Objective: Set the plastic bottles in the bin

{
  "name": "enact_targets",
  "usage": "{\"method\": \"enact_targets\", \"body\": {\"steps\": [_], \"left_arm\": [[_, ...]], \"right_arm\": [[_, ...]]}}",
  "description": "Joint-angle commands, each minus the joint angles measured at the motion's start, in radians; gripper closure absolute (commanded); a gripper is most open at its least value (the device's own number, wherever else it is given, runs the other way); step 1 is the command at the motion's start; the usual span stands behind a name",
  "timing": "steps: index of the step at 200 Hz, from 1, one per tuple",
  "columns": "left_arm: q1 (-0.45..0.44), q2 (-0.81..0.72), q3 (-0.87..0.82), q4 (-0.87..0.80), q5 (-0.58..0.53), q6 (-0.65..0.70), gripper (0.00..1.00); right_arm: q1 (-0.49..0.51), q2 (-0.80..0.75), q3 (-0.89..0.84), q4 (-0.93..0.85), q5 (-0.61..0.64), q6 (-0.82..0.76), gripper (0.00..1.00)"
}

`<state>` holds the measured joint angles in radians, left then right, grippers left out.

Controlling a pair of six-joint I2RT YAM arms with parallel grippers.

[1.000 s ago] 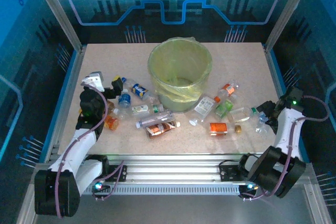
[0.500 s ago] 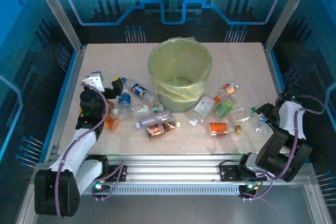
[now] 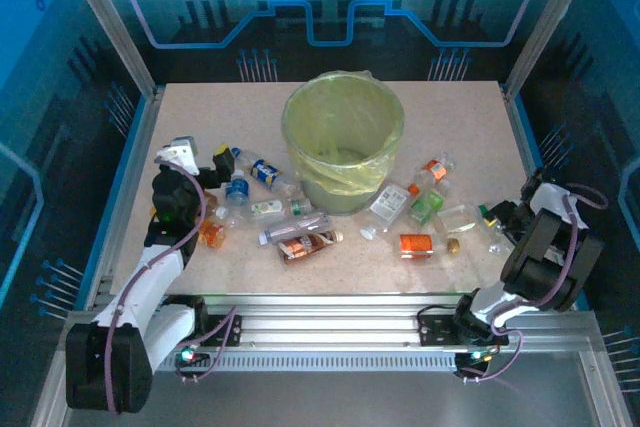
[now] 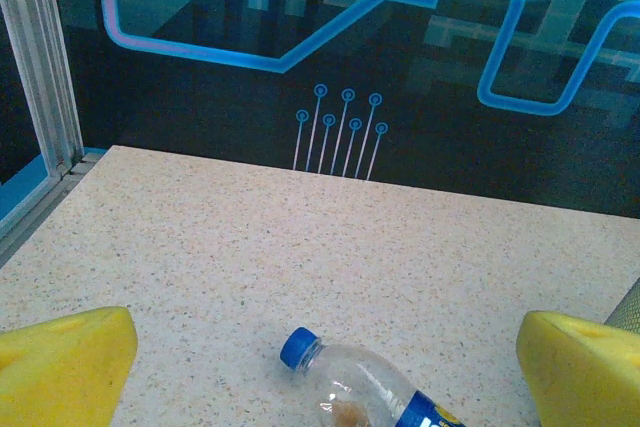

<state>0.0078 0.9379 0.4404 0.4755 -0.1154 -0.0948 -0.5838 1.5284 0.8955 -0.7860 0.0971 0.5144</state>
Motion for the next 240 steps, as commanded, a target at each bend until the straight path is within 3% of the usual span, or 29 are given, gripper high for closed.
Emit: {"method": "enact_targets", "body": {"steps": [1, 25, 83, 127, 181, 240], "left_arm": [[0.011, -0.004, -0.010, 0.012, 0.000, 0.025, 0.01], [0.011, -0.010, -0.010, 0.012, 0.001, 0.026, 0.01], [0.011, -0.031, -0.011, 0.001, 0.002, 0.022, 0.01], [0.011, -0.049, -0.009, -0.008, 0.000, 0.015, 0.01], [0.011, -0.072, -0.007, -0.017, -0.009, -0.020, 0.01], [0.011, -0.091, 0.022, -0.074, -0.014, -0.066, 0.01]], "right_arm": [[-0.011, 0.037, 0.005, 0.035, 0.001, -0.010, 0.15], [-0.009, 0.060, 0.002, 0.051, 0.004, -0.011, 0.24], [0.022, -0.030, 0.023, -0.002, 0.094, -0.019, 0.55], [0.093, -0.175, 0.110, -0.101, 0.179, -0.003, 0.65], [0.382, -0.311, 0.309, -0.173, 0.225, 0.031, 0.68], [0.700, -0.278, 0.607, -0.131, 0.270, -0.018, 0.69]]}}
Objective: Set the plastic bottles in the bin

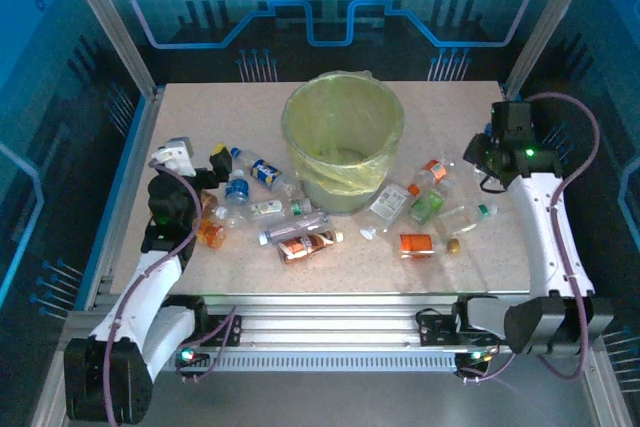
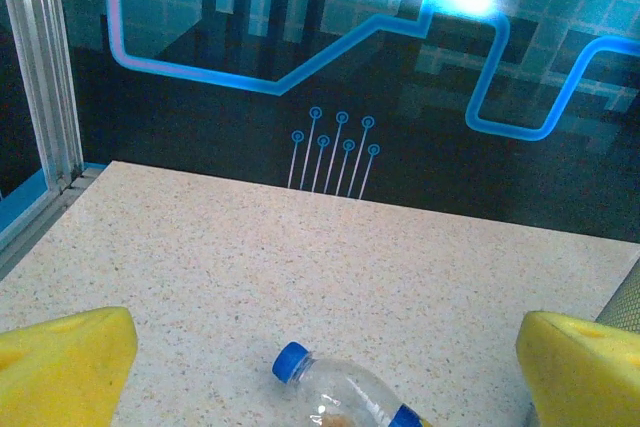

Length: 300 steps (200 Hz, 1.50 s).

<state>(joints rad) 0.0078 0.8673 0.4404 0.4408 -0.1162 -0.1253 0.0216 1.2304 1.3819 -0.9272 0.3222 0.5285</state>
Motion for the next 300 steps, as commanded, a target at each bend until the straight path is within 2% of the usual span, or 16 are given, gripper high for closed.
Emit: {"method": "enact_targets", "body": {"steps": [1, 31, 68, 96, 126, 148, 176, 227, 300], "left_arm": [[0.011, -0.022, 0.022, -0.041, -0.013, -0.036, 0.01], [0.011, -0.031, 0.060, -0.109, -0.005, -0.075, 0.01], [0.011, -0.042, 0.120, -0.214, 0.018, -0.133, 0.01], [0.011, -0.060, 0.139, -0.261, 0.048, -0.176, 0.01], [0.012, -0.080, 0.161, -0.338, 0.027, -0.225, 0.01], [0.012, -0.087, 0.167, -0.365, 0.000, -0.260, 0.01], [0.012, -0.091, 0.169, -0.376, -0.006, -0.277, 0.01], [0.012, -0.112, 0.161, -0.396, -0.058, -0.311, 0.01], [0.013, -0.138, 0.165, -0.468, -0.149, -0.332, 0.01]], "right_arm": [[0.102, 0.022, 0.125, 0.011, 0.045, -0.036, 0.69], [0.264, 0.119, 0.313, 0.059, 0.046, -0.137, 0.69], [0.422, 0.333, 0.599, 0.056, -0.028, -0.254, 0.69], [0.523, 0.541, 0.866, -0.067, -0.044, -0.326, 0.69], [0.590, 0.702, 1.057, -0.229, -0.048, -0.377, 0.69], [0.600, 0.752, 1.082, -0.305, -0.105, -0.409, 0.69], [0.600, 0.769, 1.032, -0.378, -0.138, -0.441, 0.69], [0.597, 0.813, 0.947, -0.433, -0.156, -0.512, 0.68], [0.564, 0.927, 0.957, -0.452, -0.211, -0.565, 0.65]]}}
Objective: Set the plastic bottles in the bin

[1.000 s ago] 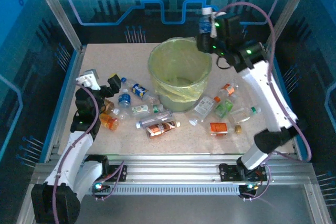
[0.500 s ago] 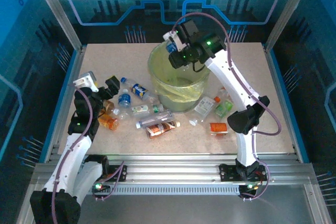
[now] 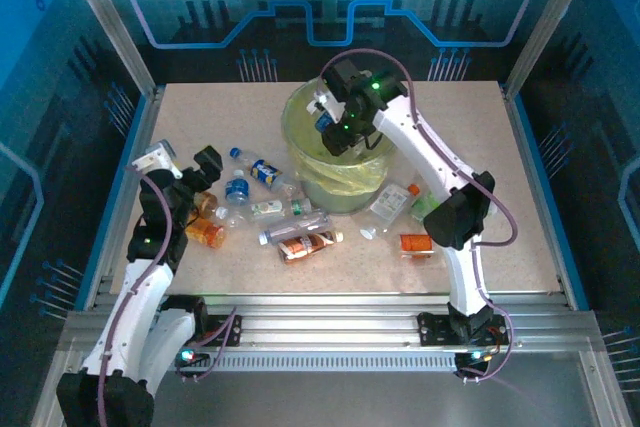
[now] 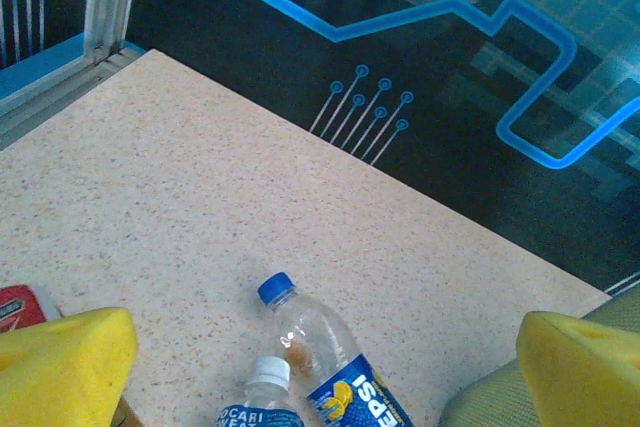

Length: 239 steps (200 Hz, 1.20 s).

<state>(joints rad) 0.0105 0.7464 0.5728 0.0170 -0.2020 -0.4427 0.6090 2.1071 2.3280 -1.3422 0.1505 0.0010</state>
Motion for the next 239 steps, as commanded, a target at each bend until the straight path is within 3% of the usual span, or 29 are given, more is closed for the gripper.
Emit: {"method": "enact_targets", "body": {"steps": [1, 29, 70, 104, 173, 197, 239], "left_arm": [[0.011, -0.017, 0.033, -0.045, -0.066, -0.015, 0.01], [0.009, -0.017, 0.037, -0.084, -0.139, -0.028, 0.01], [0.009, -0.018, 0.036, -0.103, -0.152, -0.048, 0.01], [0.010, -0.018, 0.043, -0.148, -0.176, -0.071, 0.01], [0.010, -0.018, 0.071, -0.359, -0.224, -0.119, 0.01], [0.009, -0.019, 0.073, -0.427, -0.227, -0.147, 0.01], [0.009, -0.031, 0.067, -0.534, -0.241, -0.193, 0.01]], "right_arm": [[-0.024, 0.053, 0.012, -0.037, -0.039, -0.039, 0.65], [-0.034, 0.100, 0.028, -0.052, -0.032, -0.053, 0.61], [-0.041, 0.172, 0.062, -0.067, -0.002, -0.059, 0.52], [-0.047, 0.208, 0.083, -0.065, 0.016, -0.058, 0.35], [-0.051, 0.206, 0.139, -0.044, 0.010, -0.066, 0.14], [-0.051, 0.191, 0.171, -0.043, 0.006, -0.074, 0.00], [-0.051, 0.136, 0.251, -0.041, 0.001, -0.083, 0.00]]}}
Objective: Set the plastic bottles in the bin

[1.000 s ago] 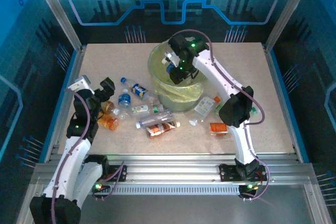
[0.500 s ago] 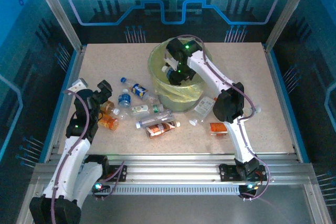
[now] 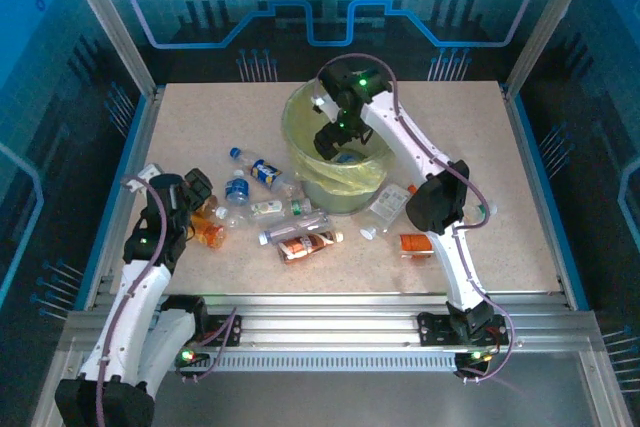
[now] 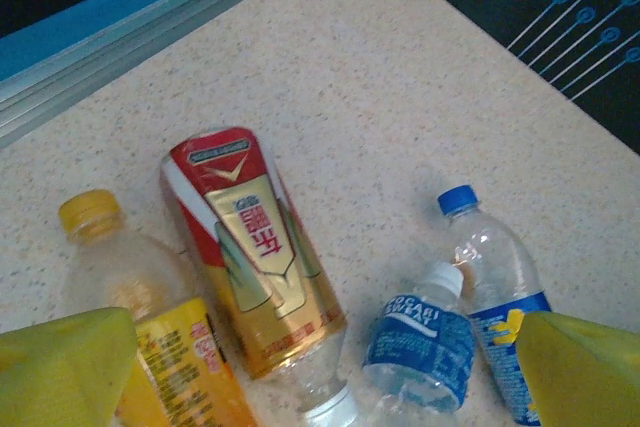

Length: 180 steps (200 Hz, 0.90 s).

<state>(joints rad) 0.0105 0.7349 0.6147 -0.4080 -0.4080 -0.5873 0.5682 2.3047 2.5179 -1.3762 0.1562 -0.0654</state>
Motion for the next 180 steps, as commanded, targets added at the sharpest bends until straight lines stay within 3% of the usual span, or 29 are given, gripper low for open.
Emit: {"method": "enact_targets", "body": {"steps": [1, 48, 92, 180], "left_arm": [[0.009, -0.020, 0.025, -0.113, -0.036, -0.049, 0.01], [0.018, -0.031, 0.015, -0.262, -0.107, -0.140, 0.01], [0.081, -0.003, -0.022, -0.243, -0.039, -0.156, 0.01], [0.339, 0.231, -0.103, 0.022, 0.348, -0.146, 0.01]], "right_arm": [[-0.010, -0.063, 0.062, -0.006, -0.005, -0.017, 0.00], [-0.025, -0.176, 0.063, 0.048, -0.053, 0.002, 0.00], [-0.049, -0.305, -0.045, 0.125, -0.073, 0.065, 0.00], [-0.080, -0.582, -0.427, 0.303, 0.067, 0.195, 0.00]]}}
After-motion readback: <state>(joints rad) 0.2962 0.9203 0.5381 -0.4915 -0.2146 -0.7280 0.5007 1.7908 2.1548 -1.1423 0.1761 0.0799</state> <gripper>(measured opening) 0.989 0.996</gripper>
